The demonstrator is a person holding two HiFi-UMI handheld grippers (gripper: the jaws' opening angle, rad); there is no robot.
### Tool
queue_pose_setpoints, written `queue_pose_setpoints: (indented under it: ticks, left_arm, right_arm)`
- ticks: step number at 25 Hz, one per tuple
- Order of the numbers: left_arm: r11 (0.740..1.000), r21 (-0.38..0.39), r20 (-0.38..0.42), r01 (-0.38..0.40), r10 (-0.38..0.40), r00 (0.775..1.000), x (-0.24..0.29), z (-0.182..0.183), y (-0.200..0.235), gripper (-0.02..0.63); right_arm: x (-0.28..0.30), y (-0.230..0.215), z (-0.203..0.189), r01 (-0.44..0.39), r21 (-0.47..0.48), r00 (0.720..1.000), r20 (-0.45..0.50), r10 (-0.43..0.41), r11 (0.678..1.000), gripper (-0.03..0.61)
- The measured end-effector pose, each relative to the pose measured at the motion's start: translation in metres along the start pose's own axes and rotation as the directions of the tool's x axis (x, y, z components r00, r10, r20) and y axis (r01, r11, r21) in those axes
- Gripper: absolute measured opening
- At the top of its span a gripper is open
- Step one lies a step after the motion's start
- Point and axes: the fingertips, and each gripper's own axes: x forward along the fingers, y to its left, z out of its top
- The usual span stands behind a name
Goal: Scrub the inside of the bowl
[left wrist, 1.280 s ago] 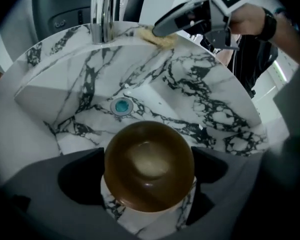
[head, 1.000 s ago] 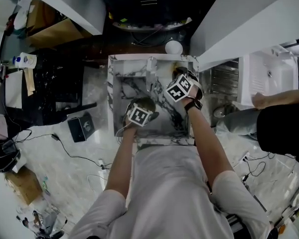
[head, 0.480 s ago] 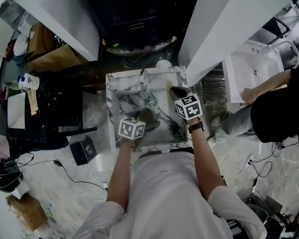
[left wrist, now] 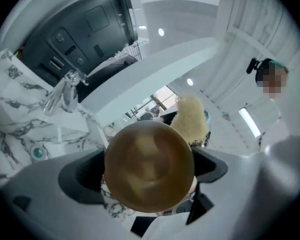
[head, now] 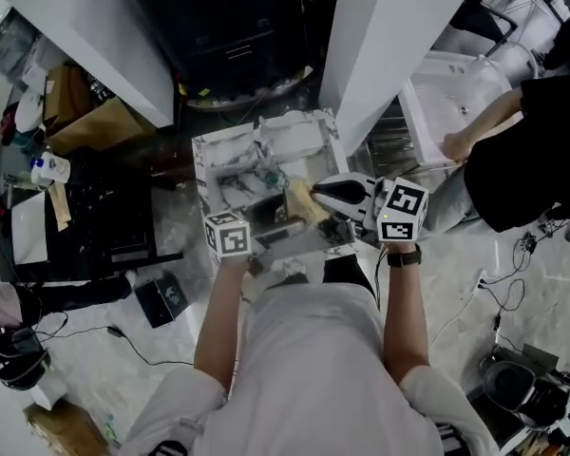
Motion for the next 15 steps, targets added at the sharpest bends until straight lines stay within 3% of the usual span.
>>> queue_pose_setpoints:
  ticks: [3,5,11,15]
  left_arm:
    - [0.997,0.068,-0.062,0.044,-0.039,0.997,0.009,-0.008,-0.022,0.554]
    - [0.994,0.079,-0.079,0.077,-0.071,0.994,0.015,-0.010,-0.033,0.552]
    - [0.988,0.068,-0.049,0.140,-0.137,0.989,0.021,0.002,-0.053,0.552]
    - [0.982,0.055,-0.003,0.179,-0.179,0.984,0.026,0.016,-0.067,0.552]
  right_arm:
    - [0.013,0.013,-0.017,-0.019,-0.037,0.993,-0.117,0.015,0.999,0.031]
    - [0.017,0.011,-0.021,-0.017,-0.049,0.989,-0.146,0.010,0.999,0.031]
    - [0.007,-0.029,-0.014,0.044,0.056,0.996,-0.085,-0.039,0.997,0.031]
    - [0.001,-0.053,-0.017,-0.014,0.194,0.999,-0.048,0.023,0.981,0.031]
